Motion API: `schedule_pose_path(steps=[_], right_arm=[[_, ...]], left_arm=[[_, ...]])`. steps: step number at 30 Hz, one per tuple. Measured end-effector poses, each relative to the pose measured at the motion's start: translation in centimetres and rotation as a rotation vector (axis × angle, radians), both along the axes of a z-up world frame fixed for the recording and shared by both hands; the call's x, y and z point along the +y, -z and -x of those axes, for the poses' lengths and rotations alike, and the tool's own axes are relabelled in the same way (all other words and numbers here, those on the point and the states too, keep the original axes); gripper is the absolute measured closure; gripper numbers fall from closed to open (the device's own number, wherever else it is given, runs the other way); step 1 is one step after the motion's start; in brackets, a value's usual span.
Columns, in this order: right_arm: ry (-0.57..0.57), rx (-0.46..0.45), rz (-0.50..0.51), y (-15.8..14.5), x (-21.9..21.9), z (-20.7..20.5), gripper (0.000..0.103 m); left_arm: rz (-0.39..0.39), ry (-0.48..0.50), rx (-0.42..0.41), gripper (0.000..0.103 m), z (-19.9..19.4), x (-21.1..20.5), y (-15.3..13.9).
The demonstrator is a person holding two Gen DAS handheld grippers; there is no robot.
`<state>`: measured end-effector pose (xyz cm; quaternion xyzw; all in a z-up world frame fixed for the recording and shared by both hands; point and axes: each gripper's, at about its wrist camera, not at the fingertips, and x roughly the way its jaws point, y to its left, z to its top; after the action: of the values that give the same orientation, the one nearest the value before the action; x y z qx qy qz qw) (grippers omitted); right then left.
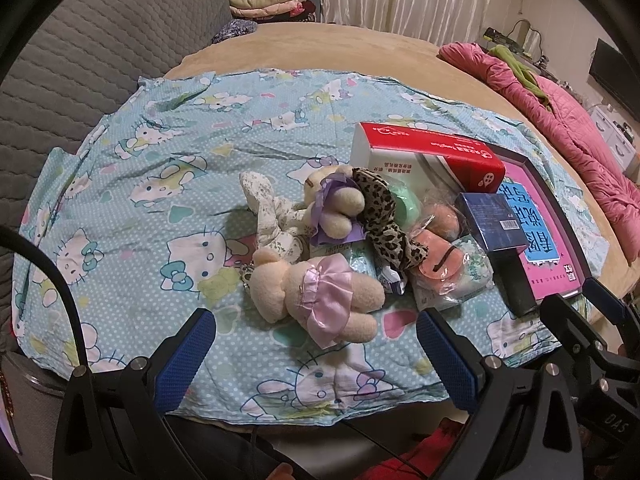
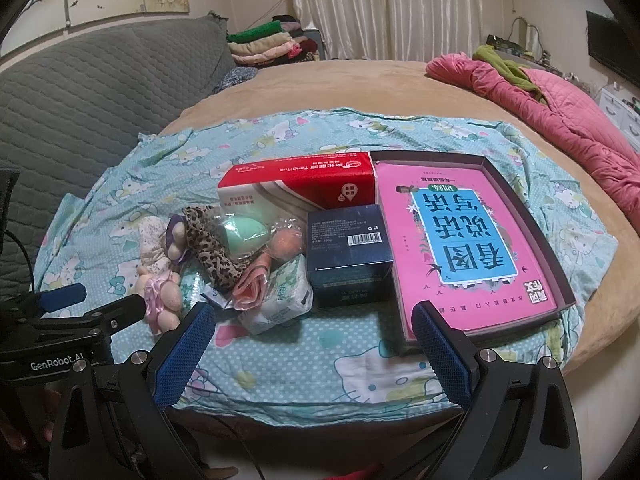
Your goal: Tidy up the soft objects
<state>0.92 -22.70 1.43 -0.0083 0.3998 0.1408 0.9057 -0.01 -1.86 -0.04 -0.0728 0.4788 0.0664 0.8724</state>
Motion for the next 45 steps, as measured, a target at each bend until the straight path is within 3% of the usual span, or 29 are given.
schedule_pose_path(steps=[15, 25, 29, 34, 37, 42, 45], right_arm=[[0.005, 0.02, -0.003, 0.5, -0.1, -0.3, 0.005], [0.017, 0.091, -0.05, 2.6, -0.6, -1.7, 0.005], [0.011, 0.118, -0.062, 3.6, -0.4, -2.4, 0.005], [0.006, 0.141, -0.068, 4.5, -0.1, -3.1, 0.005], [0.004, 0.151, -0.067, 5.0, 0.1, -3.4, 0.005], [-0.001, 0.166, -0.065, 5.7, 0.5, -3.9, 0.005], [0.016, 0.174, -0.087, 5.9, 0.2, -4.2, 0.005]], left_arm=[[0.069, 0.0, 0.008, 0.002, -0.1, 1.0, 0.5], [0.226, -0.026, 0.081, 0.002, -0.2, 3.8, 3.3], [0.291, -0.039, 0.071, 0.003, -0.6, 4.4, 3.8], [0.375, -0.075, 0.048, 0.009, -1.5, 4.9, 3.9], [0.452, -0.109, 0.077, 0.017, -2.6, 5.3, 4.7], [0.547, -0.171, 0.124, 0.019, -3.9, 5.8, 6.1], [0.582, -0.199, 0.149, 0.03, -4.6, 5.9, 7.0]])
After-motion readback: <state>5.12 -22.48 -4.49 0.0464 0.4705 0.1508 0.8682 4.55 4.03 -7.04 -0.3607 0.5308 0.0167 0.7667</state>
